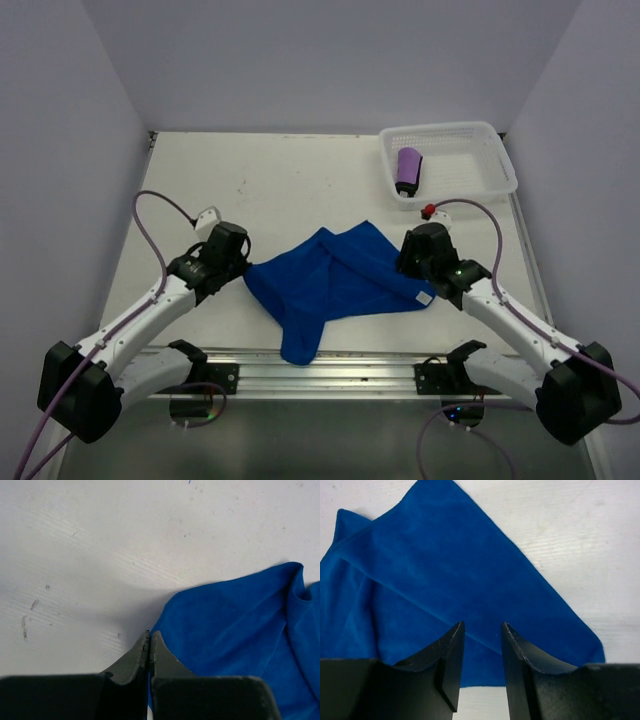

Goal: Roll the towels
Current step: Flatten the towel

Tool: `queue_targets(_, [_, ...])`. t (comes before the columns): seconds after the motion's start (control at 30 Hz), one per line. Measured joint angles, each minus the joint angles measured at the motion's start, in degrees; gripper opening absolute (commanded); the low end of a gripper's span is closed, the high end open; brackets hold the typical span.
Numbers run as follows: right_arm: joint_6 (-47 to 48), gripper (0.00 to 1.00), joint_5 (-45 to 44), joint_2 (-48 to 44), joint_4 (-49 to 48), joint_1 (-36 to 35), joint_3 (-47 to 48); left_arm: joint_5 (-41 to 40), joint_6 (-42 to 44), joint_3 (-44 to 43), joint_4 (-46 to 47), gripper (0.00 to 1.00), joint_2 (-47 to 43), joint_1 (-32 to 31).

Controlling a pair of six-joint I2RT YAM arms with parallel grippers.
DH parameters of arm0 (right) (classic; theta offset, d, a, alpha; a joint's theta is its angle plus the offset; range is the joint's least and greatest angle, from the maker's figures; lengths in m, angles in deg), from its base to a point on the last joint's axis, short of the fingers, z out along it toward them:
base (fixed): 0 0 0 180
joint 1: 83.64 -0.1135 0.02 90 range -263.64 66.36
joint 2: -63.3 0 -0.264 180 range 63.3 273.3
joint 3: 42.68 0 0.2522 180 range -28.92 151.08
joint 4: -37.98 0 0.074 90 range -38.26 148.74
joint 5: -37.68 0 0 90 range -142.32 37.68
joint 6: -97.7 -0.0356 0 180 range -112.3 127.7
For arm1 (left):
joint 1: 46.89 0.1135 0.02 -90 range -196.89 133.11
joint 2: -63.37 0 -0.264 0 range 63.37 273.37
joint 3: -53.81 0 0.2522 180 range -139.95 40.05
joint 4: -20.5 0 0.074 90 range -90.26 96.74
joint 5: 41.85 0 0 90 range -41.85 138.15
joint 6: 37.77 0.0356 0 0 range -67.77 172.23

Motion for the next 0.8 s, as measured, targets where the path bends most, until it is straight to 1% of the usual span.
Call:
queue_targets(0.03, [-0.09,0.38,0.85,2.08,-1.36,0.00,0.42,-0.55,0.98,-0.70,-0.07,0.00,-0.20,0.00])
queue_targets(0.17, [0.04,0.45,2.56,13.31,-7.32,-0.37,4.37,-2.75,4.68,-1.95,-0.48,0.00,-1.44,0.00])
queue_targets(0.43, [3.28,0.46,3.08,35.17,-14.99,-1.81,20.48,-5.18,10.38,-3.48,-1.60,0.00,-2.51,0.00])
queue_targets(0.6, [4.98,0.48,0.85,44.57,-14.86,-2.03,28.28,-4.20,12.07,-3.69,-1.51,0.00,-0.59,0.00])
queue_targets(0.8, [6.54,0.48,-3.26,49.77,-13.35,-2.03,32.00,-0.20,12.35,-3.69,-0.52,0.00,1.03,0.00])
